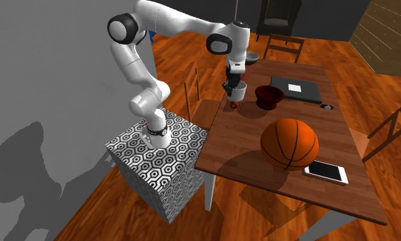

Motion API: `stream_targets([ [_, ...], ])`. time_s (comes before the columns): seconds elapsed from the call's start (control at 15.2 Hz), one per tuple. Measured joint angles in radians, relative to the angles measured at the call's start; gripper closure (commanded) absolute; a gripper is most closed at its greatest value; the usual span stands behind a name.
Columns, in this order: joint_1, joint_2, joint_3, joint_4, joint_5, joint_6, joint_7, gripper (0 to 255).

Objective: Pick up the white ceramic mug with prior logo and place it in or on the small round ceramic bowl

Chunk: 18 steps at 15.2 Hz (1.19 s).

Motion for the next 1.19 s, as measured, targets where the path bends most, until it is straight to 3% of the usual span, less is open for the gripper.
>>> stream_targets([
  [0.4, -0.020, 0.211, 0.119, 0.191, -0.069, 0.029, 0.145, 255],
  [0.73, -0.014, 0.444, 0.216, 0.407, -0.206, 0.021, 0.308, 255],
  [0.99, 0.045, 0.639, 0.255, 0.600, -0.342, -0.020, 0.436, 255],
  [1.19, 0.138, 0.806, 0.254, 0.780, -0.456, -0.070, 0.527, 255],
])
